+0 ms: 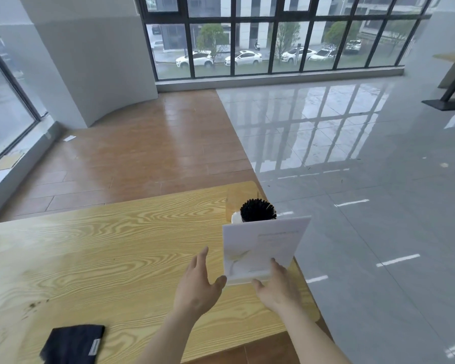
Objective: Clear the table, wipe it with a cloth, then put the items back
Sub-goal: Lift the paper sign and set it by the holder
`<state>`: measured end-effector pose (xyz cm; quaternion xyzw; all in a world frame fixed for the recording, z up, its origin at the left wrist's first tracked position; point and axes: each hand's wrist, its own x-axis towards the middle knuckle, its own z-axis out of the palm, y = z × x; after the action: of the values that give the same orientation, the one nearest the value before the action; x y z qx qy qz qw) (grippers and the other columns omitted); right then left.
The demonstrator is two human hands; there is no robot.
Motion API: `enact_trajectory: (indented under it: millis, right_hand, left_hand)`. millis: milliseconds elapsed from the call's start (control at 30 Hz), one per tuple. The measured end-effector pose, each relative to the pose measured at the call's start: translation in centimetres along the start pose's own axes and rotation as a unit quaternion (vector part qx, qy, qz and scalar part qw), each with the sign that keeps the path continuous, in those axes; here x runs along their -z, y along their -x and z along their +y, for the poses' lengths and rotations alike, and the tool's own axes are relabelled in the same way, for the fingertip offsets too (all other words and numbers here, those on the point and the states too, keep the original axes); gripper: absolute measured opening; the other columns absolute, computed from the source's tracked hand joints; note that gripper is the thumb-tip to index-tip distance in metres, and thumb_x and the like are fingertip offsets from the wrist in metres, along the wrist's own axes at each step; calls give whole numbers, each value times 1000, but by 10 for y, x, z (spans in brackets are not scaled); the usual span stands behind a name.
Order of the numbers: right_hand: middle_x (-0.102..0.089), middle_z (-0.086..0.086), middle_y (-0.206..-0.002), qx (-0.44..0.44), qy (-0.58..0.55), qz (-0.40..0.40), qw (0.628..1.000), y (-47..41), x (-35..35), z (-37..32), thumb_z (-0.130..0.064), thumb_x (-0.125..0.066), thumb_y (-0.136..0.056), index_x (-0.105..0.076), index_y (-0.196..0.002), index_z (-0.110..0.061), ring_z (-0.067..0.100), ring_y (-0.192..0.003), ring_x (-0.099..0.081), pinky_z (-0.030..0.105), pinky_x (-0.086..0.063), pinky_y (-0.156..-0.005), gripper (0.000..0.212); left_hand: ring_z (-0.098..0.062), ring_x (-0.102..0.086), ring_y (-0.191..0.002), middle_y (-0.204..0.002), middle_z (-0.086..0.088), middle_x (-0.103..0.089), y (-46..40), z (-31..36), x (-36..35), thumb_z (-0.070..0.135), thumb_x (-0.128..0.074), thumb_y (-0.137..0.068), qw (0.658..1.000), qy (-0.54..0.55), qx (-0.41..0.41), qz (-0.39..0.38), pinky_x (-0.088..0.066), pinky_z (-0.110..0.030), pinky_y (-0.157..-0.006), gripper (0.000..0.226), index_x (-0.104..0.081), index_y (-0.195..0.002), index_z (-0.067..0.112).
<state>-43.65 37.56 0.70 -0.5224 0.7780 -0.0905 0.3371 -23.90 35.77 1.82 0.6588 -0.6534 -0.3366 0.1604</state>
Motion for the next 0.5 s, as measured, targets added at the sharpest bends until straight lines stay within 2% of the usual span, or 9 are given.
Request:
enact_trajectory:
  millis: [200,367,500]
  right_hand:
    - [-23,2,-164,79,104,-53,990,10,-49,-50,-55,-53,-95,-18,-159,-22,26,-146,-36,42,-45,-105,80]
    - [-12,-2,-169,130,117,-79,981,20,-97,-101,-61,-50,-95,-13,-161,-26,22,-153,-23,40,-39,-112,83]
    - [-12,-3,-169,167,133,-85,973,36,-145,-150,-64,-49,-94,-13,-161,-27,21,-154,-18,39,-34,-115,85]
  left_hand:
    - [-17,-27,-147,-160,12,-28,17,-47,33,49,-57,-91,996,-91,-4,22,-35,-36,-114,80,-16,-156,29]
    - [-17,-21,-150,-162,11,-25,37,-106,74,49,-57,-93,995,-76,27,58,-29,-38,-120,80,-15,-157,28]
    - [-16,-20,-150,-162,12,-24,53,-171,109,49,-55,-93,993,-61,42,94,-25,-36,-121,78,-15,-157,29]
